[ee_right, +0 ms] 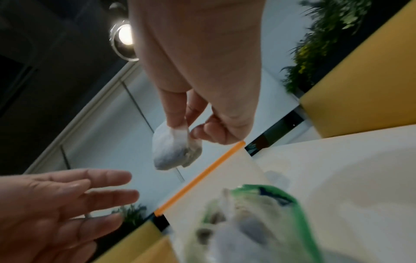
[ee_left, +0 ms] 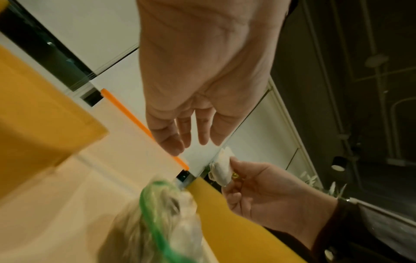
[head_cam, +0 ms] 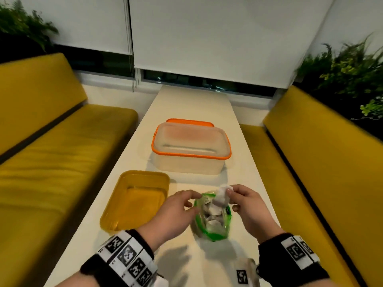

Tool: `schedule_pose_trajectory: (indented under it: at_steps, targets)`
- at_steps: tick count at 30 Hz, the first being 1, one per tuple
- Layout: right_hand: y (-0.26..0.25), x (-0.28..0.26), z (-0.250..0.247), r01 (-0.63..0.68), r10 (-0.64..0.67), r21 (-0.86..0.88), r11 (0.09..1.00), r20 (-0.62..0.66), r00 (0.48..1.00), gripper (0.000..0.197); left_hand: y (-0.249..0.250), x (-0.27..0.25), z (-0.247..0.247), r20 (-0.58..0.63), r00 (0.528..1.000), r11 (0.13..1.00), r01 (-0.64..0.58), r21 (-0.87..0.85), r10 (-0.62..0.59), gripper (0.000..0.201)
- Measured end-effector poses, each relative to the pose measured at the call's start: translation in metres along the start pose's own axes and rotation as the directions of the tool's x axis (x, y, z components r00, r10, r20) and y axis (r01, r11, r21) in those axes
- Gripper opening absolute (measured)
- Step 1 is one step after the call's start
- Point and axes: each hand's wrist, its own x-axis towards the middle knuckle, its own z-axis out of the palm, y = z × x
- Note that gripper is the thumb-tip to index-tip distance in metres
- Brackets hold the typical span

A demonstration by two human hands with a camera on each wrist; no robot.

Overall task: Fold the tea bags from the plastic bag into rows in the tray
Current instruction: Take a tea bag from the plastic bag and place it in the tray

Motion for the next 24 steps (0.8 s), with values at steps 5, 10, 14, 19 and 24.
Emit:
schedule_pose_trajectory:
  at_steps: [5,10,14,19,24]
  targets:
    - [-0.017,-0.028,0.048,-0.039,0.012,0.247,0.968,0.108,0.994,0.014,0.007,-0.005,-0.034,0.05,0.992,0.979,-0.104,-0.178,0.115,0.034]
    - [-0.014,-0.038,0.092,-0.038,-0.002,0.271,0.962,0.145,0.989,0.013,-0.019,-0.014,-0.042,0.016,1.0,0.948,0.006,-0.317,-0.001,0.025]
    - [-0.006,-0.034,0.114,-0.051,0.034,0.239,0.97,0.075,0.997,0.018,-0.038,-0.022,-0.049,0.074,0.993,0.848,0.121,-0.517,-0.096,0.018]
    - [0.006,-0.022,0.135,-0.016,0.016,0.005,1.0,0.066,0.998,0.008,-0.066,-0.023,-0.063,0.125,0.976,0.799,0.218,-0.56,-0.178,0.018]
    - [0.011,-0.001,0.152,0.051,-0.04,-0.181,0.982,0.061,0.997,0.01,-0.088,-0.019,-0.076,0.101,0.948,0.703,0.292,-0.648,-0.301,0.015]
